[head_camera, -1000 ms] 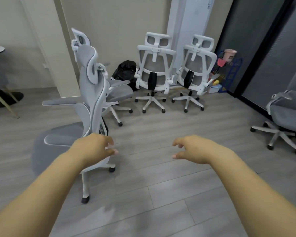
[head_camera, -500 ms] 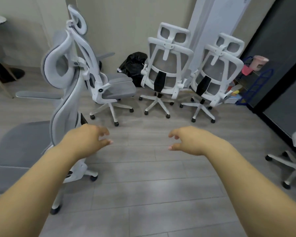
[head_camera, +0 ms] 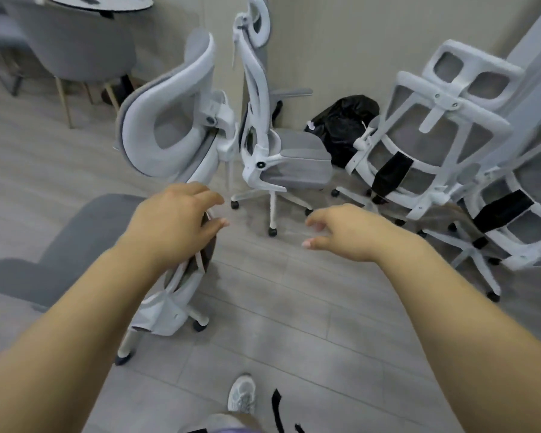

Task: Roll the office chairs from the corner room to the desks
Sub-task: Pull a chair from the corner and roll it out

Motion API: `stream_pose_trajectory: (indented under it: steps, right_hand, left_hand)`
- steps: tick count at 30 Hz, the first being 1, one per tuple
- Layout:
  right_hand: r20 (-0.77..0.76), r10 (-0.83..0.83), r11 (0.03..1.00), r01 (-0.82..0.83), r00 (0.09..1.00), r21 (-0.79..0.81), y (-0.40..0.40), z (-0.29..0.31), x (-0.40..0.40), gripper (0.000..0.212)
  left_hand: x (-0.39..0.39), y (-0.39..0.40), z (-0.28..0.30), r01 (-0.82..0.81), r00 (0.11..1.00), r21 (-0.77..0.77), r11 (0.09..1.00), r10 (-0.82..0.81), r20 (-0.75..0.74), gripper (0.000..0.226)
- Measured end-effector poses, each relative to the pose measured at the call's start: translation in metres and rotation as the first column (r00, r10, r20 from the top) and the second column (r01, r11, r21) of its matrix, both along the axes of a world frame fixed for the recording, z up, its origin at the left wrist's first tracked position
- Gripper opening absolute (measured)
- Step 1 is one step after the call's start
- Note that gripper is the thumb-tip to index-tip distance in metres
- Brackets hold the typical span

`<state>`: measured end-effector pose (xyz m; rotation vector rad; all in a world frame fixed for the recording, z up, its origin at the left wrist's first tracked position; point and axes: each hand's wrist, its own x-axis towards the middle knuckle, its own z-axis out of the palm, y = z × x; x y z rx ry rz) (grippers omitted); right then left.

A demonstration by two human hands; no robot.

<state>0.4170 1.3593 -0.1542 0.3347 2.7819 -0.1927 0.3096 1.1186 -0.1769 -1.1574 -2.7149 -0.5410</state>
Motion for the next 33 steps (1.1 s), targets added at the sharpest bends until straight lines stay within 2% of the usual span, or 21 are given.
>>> stream_pose_trajectory:
  steps: [8,10,16,21,25,28,33]
  right_hand:
    - [-0.175,0.193,0.98,-0.198,0.966,-0.017,0.034,-0.015,-0.134,0.043]
    - [-0.211,0.236,0.967,-0.25,0.949,-0.042,0.042,-0.018,-0.162,0.039]
    - [-0.38,0.382,0.904,-0.426,0.843,-0.038,0.063,-0.024,-0.249,0.04]
    - [-0.486,0.538,0.791,-0.611,0.689,0.009,0.073,-0.031,-0.315,0.04]
    - [-0.48,0.668,0.658,-0.753,0.569,0.024,0.083,-0.033,-0.357,0.039]
    - [-0.475,0.733,0.569,-0.822,0.487,0.036,0.086,-0.032,-0.381,0.036]
    - [-0.53,0.709,0.511,-0.857,0.465,-0.067,0.082,-0.035,-0.39,0.033]
  left_hand:
    - [-0.058,0.023,-0.02,-0.159,0.986,0.027,0.987,0.16,-0.041,0.032]
    - [-0.065,0.029,-0.023,-0.211,0.975,-0.012,0.977,0.21,-0.072,0.032]
    - [-0.08,0.047,-0.023,-0.418,0.908,-0.157,0.895,0.407,-0.1,0.049]
    - [-0.079,0.066,-0.02,-0.596,0.802,-0.181,0.782,0.589,-0.093,0.046]
    - [-0.073,0.083,-0.023,-0.73,0.681,-0.142,0.669,0.729,-0.067,0.048]
    - [-0.068,0.089,-0.025,-0.777,0.626,-0.129,0.616,0.778,-0.053,0.049]
    - [-0.061,0.098,-0.026,-0.859,0.509,-0.103,0.502,0.859,-0.057,0.049]
